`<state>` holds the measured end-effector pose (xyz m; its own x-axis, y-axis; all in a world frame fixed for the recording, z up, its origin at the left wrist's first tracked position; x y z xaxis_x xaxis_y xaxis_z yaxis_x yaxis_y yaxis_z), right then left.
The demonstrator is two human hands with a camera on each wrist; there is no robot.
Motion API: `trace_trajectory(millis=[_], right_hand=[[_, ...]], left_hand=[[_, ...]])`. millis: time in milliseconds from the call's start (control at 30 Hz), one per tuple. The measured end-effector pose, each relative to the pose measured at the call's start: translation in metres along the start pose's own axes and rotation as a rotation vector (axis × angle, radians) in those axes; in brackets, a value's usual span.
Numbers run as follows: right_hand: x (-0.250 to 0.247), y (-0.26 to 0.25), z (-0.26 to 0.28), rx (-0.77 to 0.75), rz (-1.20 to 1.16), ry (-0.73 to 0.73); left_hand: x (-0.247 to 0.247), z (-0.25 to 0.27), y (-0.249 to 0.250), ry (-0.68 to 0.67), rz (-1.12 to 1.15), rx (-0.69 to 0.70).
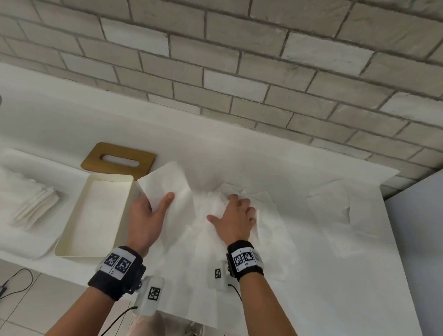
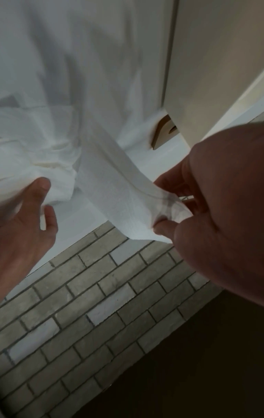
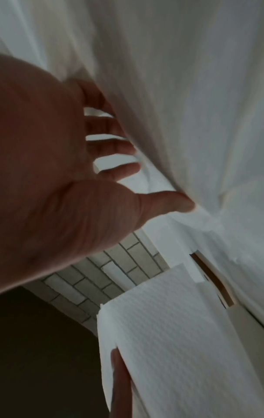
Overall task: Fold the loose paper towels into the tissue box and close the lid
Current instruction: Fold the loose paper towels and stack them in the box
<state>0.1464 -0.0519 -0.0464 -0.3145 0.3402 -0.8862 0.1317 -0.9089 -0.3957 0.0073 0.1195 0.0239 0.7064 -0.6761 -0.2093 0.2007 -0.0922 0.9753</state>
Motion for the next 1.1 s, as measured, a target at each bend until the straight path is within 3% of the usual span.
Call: trace_trajectory(millis=[133, 300, 500, 633, 933, 1100], right_hand=[[-0.003, 0.003, -0.002, -0.098, 0.007, -0.099], [-0.065, 0.005, 0.028, -0.288, -0.620, -0.016], [-0.148, -0.042, 0.087, -0.531, -1.131, -0.197], [-0.124, -0.073, 0.084, -0.461, -1.030, -0.106], [-0.079, -0.114, 0.096, -0.411, -0.817, 0.080], [-0.071, -0.147, 0.118, -0.401, -0.759, 0.165]], left_hand=[[-0.001, 0.004, 0.000, 0.005, -0.014, -0.016], [-0.003, 0.009, 0.013, -0.032, 0.057, -0.034], [0.001, 0.011, 0.030, -0.204, 0.192, -0.109], [-0.003, 0.014, 0.036, -0.311, 0.223, -0.091], [-0.038, 0.021, 0.057, -0.296, 0.465, -0.170], [-0.068, 0.015, 0.062, -0.252, 0.284, -0.093]])
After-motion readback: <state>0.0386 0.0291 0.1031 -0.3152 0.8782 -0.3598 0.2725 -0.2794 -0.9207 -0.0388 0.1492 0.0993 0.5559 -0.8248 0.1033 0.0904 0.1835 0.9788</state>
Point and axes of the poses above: each hand's wrist, its own z-axis away from the middle knuckle, its own x-axis out of the palm, y = z × x, the point moved 1 cm from there along -z, towards the middle knuckle
